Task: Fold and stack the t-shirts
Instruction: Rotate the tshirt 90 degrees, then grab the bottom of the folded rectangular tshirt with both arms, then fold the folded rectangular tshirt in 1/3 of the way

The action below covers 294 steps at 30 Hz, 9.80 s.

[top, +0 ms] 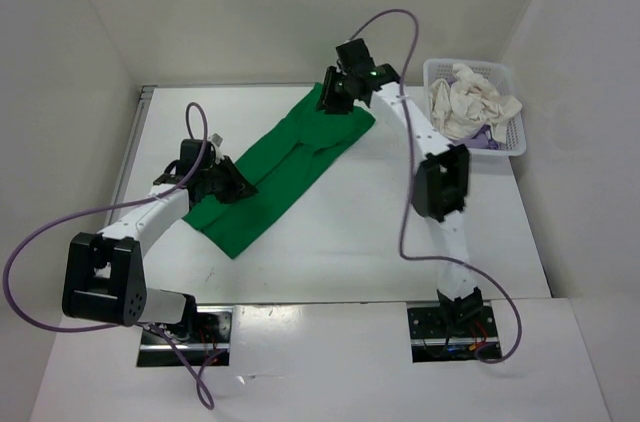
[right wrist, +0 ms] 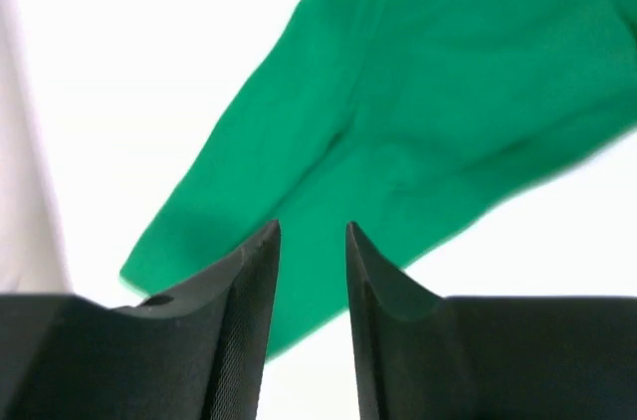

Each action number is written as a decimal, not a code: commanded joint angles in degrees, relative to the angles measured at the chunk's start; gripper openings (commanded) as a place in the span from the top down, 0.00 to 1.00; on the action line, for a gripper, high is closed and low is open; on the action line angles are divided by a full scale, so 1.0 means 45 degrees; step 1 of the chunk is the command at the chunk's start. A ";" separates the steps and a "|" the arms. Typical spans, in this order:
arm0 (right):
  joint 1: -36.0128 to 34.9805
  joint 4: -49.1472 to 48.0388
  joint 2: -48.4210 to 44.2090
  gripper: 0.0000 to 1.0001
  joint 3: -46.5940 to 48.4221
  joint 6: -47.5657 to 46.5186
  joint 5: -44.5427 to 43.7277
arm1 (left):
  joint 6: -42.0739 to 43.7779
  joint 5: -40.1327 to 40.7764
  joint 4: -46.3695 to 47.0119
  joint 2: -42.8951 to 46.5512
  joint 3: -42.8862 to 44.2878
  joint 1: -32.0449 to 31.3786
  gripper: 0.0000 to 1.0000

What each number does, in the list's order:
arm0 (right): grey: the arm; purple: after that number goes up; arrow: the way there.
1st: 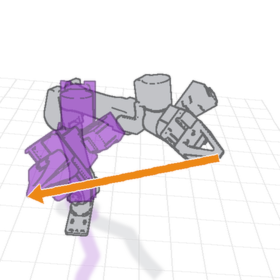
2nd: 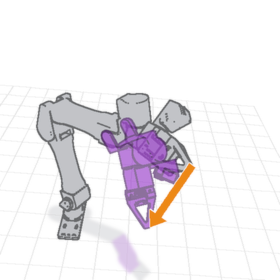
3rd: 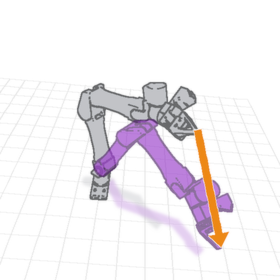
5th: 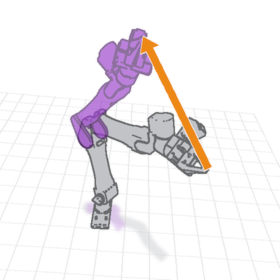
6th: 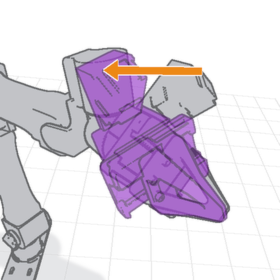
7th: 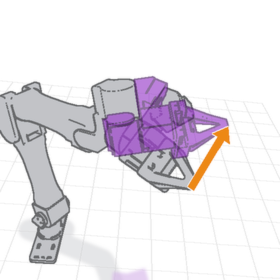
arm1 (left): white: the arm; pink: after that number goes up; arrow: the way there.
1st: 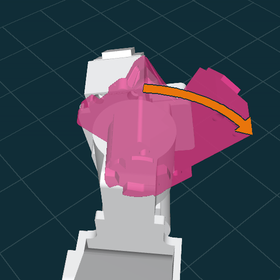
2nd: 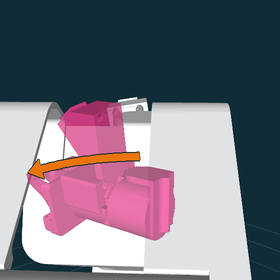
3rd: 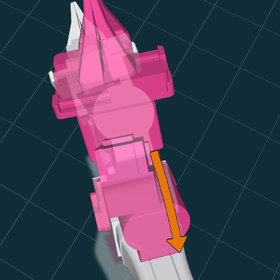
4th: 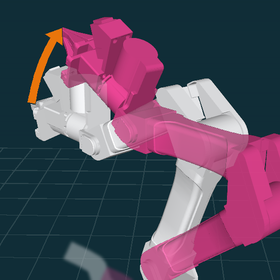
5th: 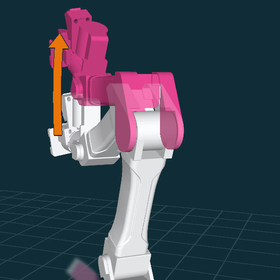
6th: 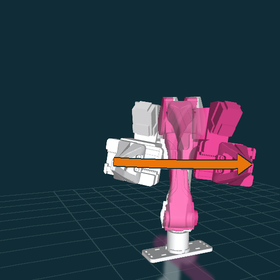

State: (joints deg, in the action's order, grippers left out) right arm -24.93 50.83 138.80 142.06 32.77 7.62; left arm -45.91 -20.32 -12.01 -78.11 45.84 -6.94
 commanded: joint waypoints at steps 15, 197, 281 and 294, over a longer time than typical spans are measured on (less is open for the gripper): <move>-0.4324 -1.0747 -0.7547 0.56 -1.6902 0.5370 0.1647 | 0.1745 0.0491 -0.0866 0.1204 0.0203 0.0019 0.87; 0.1220 -0.4283 -0.8348 1.00 -1.5110 -0.0153 0.0984 | -0.0696 -0.1348 -0.2565 -0.5394 0.6288 -0.1681 0.98; -0.3054 -0.4967 -0.5651 0.90 -1.3347 0.0941 0.0616 | -0.2376 0.0647 0.1281 -0.1256 -0.2043 -0.4200 0.58; -0.2371 -0.5280 -0.3521 0.88 -1.0322 0.0704 -0.1279 | -0.2259 0.1272 0.0483 0.0149 -0.2806 -0.4200 0.48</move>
State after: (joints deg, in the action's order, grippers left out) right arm -37.54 28.60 123.02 90.74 36.53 6.66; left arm -55.90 -16.29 -7.77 -79.96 33.41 -25.71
